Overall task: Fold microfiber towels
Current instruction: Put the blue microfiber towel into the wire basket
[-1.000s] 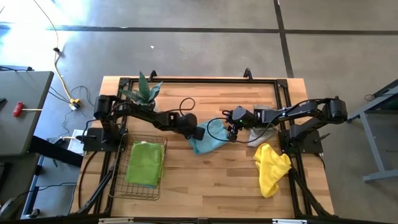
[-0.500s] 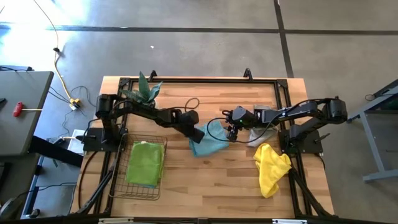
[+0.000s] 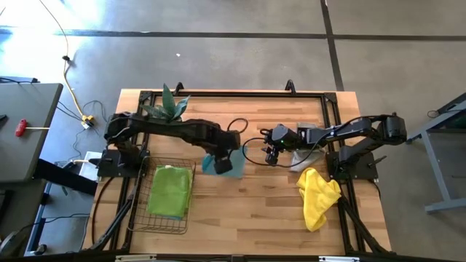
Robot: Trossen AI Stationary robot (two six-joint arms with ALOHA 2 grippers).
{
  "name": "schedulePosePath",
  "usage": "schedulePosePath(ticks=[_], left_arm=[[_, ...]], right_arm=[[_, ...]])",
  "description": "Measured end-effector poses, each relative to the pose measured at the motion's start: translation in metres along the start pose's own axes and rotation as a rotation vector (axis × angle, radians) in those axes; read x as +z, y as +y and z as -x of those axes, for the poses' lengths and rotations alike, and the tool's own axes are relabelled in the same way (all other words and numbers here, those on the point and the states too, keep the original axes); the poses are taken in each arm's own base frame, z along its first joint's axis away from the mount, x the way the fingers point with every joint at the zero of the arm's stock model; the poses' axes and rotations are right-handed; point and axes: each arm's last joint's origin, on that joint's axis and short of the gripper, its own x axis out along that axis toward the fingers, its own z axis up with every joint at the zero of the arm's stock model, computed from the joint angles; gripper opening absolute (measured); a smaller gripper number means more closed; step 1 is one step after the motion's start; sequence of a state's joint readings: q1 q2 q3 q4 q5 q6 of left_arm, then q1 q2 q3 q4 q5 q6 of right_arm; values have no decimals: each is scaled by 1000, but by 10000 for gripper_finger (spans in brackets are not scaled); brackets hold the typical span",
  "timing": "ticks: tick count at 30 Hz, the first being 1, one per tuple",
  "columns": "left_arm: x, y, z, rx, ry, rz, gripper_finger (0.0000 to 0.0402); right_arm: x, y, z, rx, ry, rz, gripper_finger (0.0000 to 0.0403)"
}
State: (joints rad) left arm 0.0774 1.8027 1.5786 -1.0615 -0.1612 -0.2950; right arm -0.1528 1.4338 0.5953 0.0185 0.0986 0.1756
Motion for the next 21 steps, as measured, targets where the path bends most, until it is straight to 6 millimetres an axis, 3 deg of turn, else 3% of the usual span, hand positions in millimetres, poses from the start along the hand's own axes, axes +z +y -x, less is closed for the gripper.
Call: schedulePosePath(ticks=[6,12,21], left_arm=[[-7,-30,56,172,-37,-140,1],[-27,-51,101,267,-36,-160,1],[-60,-77,170,179,-232,-335,3]], right_arm=[[0,0,0,1,0,0,154],[0,0,0,1,0,0,154],[0,0,0,1,-2,0,154]])
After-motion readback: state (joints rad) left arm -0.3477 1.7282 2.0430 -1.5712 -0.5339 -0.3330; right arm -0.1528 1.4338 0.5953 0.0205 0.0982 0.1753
